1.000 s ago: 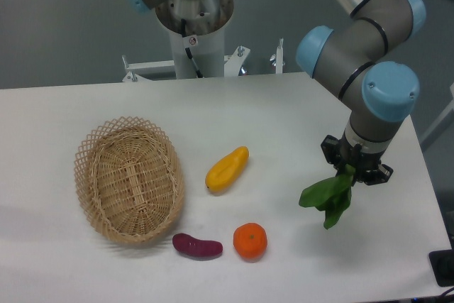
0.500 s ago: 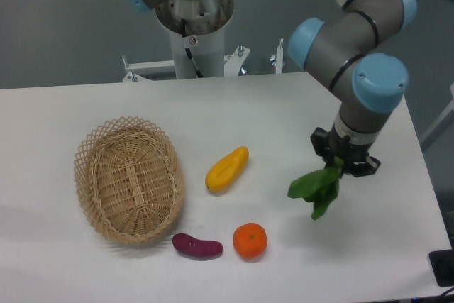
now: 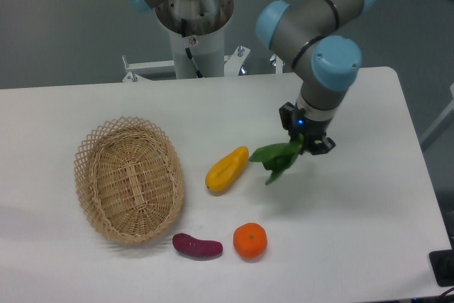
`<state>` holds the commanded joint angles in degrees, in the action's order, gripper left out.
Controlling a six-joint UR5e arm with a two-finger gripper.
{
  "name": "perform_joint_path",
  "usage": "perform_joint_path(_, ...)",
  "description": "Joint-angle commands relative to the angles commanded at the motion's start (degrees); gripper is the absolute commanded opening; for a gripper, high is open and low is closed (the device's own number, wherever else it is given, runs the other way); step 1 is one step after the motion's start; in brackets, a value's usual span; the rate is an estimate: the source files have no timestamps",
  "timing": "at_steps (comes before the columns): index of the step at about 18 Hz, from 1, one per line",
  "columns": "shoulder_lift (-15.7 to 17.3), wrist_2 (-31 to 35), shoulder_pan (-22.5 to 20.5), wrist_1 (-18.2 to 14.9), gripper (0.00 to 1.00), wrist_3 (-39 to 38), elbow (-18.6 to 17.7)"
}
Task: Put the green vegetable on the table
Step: 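Carry the bok choy toward the yellow squash and lower it, then open the gripper to release the bok choy onto the table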
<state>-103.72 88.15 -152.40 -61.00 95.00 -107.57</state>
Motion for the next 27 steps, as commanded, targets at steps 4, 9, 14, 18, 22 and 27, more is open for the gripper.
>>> perform_joint_path(4,3.42,0.00,0.17,0.09,0.24,3.78,-4.92)
perform_joint_path(9,7.56,0.00,0.79,0.09,0.31,7.92,-11.43)
perform_joint_path(14,9.23,0.00,2.19,0.09,0.54,8.01,-14.59)
perform_joint_path(18,9.41,-0.09,3.42,0.61,0.87,7.92,-15.04)
perform_joint_path(22,9.50,-0.17,3.34,0.62,1.00,7.40,-14.16)
perform_joint_path(27,8.62,-0.18,3.43,0.70,1.00,6.87,-8.03)
